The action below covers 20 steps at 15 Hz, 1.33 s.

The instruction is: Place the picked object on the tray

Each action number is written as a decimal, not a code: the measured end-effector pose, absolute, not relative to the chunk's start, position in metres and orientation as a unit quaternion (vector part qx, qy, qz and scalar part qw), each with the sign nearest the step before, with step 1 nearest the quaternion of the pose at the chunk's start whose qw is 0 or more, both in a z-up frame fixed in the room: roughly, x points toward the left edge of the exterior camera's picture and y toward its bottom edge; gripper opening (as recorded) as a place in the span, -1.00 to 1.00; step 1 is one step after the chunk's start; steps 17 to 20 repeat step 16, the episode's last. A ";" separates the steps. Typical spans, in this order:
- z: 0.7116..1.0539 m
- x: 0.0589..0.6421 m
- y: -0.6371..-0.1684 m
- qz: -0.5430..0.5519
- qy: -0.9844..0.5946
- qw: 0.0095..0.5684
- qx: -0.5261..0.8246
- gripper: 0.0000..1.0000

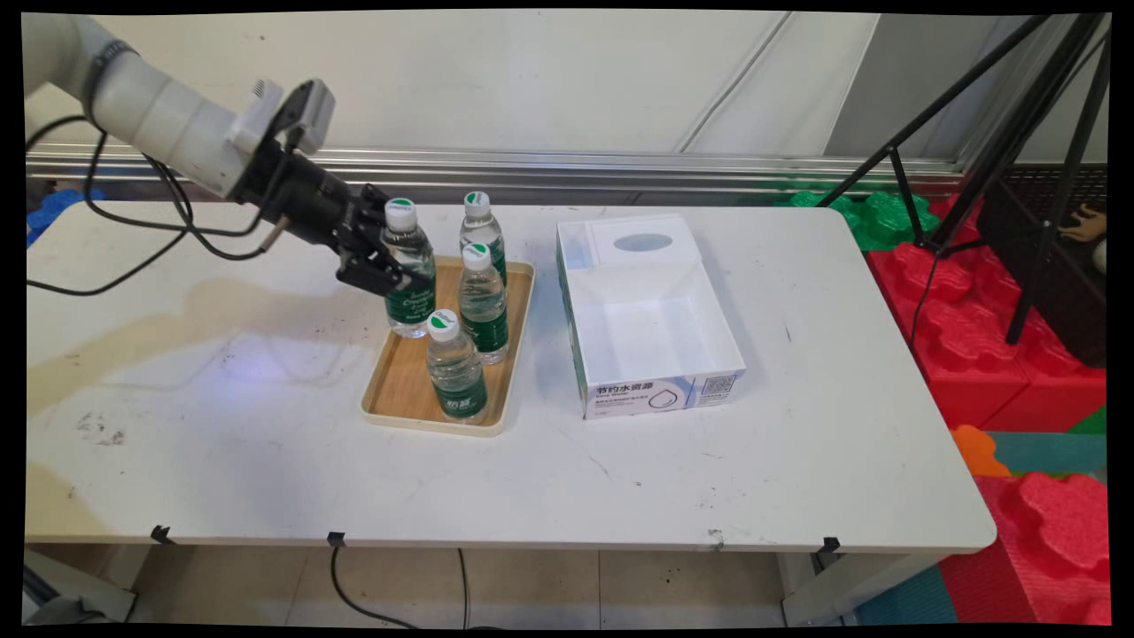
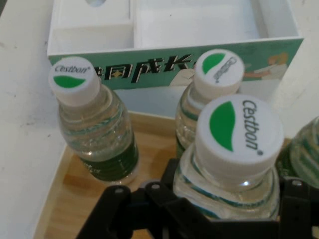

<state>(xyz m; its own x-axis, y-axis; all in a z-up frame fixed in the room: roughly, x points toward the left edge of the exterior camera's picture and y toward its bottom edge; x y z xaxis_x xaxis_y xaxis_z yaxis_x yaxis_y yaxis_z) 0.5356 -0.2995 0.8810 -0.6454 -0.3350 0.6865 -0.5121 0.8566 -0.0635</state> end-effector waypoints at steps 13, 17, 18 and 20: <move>0.820 0.535 -0.318 0.137 -0.900 0.339 0.236 1.00; 0.813 0.536 -0.318 0.135 -0.900 0.340 0.238 1.00; 0.813 0.536 -0.318 0.135 -0.900 0.340 0.238 1.00; 0.813 0.536 -0.318 0.135 -0.900 0.340 0.238 1.00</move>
